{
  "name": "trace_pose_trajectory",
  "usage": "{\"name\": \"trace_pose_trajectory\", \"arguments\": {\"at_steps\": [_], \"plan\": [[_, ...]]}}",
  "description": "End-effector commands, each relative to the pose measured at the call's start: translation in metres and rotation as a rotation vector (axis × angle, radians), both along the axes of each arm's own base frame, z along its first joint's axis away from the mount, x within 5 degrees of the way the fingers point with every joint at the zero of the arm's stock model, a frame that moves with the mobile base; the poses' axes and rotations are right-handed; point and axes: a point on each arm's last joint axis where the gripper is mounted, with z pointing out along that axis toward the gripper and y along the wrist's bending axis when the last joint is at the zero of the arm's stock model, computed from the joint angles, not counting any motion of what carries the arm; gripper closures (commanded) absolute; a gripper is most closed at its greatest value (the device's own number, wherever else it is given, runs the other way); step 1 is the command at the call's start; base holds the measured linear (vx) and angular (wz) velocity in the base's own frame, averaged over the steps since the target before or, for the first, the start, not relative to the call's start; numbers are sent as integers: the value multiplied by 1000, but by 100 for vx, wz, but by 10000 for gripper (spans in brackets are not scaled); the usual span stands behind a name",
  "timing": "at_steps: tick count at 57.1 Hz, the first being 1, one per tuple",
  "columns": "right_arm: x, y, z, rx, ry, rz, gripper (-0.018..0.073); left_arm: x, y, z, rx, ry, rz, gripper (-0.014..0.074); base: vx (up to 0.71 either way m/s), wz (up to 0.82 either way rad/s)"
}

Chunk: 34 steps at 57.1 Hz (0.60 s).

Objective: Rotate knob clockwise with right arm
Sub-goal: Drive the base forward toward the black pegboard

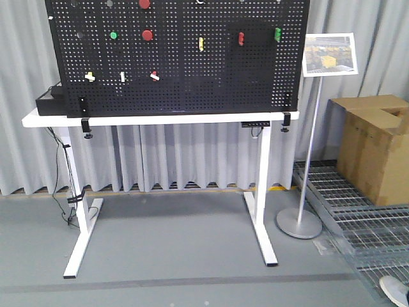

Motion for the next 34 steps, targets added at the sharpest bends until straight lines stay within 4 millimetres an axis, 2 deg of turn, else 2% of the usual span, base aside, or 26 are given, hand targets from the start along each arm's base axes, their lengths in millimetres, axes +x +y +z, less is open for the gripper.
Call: {"name": "trace_pose_trajectory", "arguments": {"at_steps": [1, 17, 34], "plan": [[1, 0, 6, -14, -86, 0, 568, 1, 1, 4, -12, -75, 12, 603, 25, 8], [1, 0, 6, -14, -86, 0, 568, 1, 1, 4, -12, -74, 12, 603, 32, 10], [1, 0, 6, -14, -86, 0, 568, 1, 1, 4, -12, -74, 12, 603, 45, 6]]}}
